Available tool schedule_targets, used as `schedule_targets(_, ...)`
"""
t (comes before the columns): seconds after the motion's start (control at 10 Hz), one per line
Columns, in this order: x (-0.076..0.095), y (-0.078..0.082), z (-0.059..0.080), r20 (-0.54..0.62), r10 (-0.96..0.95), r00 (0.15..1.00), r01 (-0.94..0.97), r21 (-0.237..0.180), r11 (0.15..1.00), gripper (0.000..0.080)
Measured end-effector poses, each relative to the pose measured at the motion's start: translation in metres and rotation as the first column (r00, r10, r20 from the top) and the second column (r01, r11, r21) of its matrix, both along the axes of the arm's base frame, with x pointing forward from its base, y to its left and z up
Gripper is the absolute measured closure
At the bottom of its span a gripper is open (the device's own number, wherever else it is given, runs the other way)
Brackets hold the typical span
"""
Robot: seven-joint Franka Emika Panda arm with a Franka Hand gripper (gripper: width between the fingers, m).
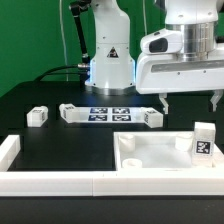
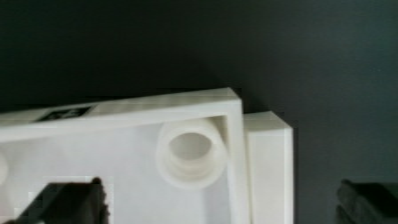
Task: Assemble square table
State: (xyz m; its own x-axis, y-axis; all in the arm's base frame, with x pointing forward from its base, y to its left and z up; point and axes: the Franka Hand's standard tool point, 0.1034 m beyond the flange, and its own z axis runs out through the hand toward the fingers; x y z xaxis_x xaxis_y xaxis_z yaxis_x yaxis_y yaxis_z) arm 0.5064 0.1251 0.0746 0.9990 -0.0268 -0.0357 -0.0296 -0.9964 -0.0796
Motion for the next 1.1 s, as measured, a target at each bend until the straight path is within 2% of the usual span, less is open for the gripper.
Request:
schedule_targets(0.4,0.001,-0.007,-0.001,0.013,0.259,0.966,-0.259,-0.022,0.966,0.0151)
schedule_targets(0.5,-0.014,-0.003,-0.007,-0.035,0.352,0.935,-0.354,-0.049,0.934,0.0151)
schedule_targets(0.6,-0.029,-0.005,-0.015,-0.072,0.429,0.901,-0.433,-0.067,0.899,0.0151)
schedule_targets(0.7,-0.054,-0.013,-0.025,-0.124,0.445,0.887,-0.455,-0.07,0.888,0.0151)
schedule_targets(0.8,-0.069,-0.016,-0.03,-0.135,0.445,0.885,-0.457,-0.07,0.887,0.0151)
schedule_targets(0.9,-0.062,-0.015,-0.027,-0.127,0.443,0.887,-0.454,-0.071,0.888,0.0151)
schedule_targets(1.1,-0.071,-0.014,-0.028,-0.272,0.418,0.867,-0.447,-0.049,0.893,0.0151)
